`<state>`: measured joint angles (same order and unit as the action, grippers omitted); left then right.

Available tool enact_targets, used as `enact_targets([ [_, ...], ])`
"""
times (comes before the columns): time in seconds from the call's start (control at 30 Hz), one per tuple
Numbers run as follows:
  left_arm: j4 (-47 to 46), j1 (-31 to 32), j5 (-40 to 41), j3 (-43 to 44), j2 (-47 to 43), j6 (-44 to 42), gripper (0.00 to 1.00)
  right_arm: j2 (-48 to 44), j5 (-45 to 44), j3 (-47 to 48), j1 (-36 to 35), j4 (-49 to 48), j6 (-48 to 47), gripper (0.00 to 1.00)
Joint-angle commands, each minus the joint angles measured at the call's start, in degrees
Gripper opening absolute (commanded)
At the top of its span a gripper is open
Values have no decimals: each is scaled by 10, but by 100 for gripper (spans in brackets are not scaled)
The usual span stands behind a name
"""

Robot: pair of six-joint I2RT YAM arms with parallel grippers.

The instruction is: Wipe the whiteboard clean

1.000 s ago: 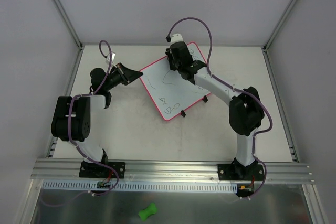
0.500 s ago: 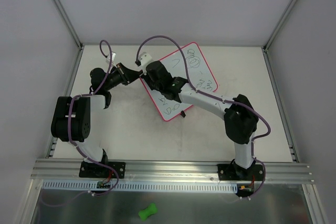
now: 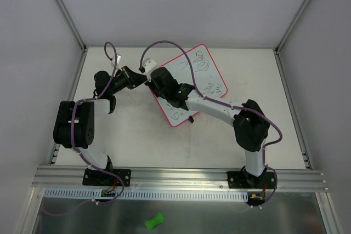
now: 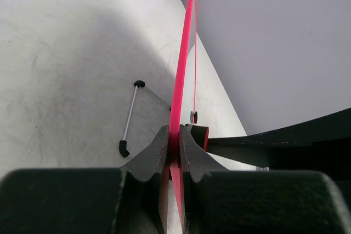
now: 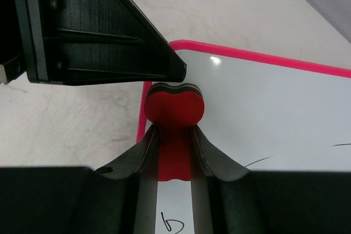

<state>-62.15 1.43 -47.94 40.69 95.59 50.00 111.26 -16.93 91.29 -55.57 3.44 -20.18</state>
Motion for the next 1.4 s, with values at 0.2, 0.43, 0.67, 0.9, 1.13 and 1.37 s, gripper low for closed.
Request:
enact_targets([
  [0.2, -27, 2, -23, 16, -30, -22, 0, -43, -16, -139, 8, 10, 66, 0],
  [0.43, -23, 2, -23, 16, -35, -23, 0, -115, -33, -267, 20, -29, 98, 0],
  [0.67, -21, 2, -25, 19, -32, -22, 0, -152, -25, -309, 44, -49, 109, 0],
  [0.9, -22, 2, -29, 20, -30, -21, 0, -114, 12, -216, 57, -49, 116, 0],
  [1.13, -20, 4, -32, 22, -30, -20, 0, -80, 51, -107, 57, -37, 120, 0],
  [1.37, -18, 4, -32, 23, -31, -21, 0, -60, 20, -73, 66, -7, 146, 0],
])
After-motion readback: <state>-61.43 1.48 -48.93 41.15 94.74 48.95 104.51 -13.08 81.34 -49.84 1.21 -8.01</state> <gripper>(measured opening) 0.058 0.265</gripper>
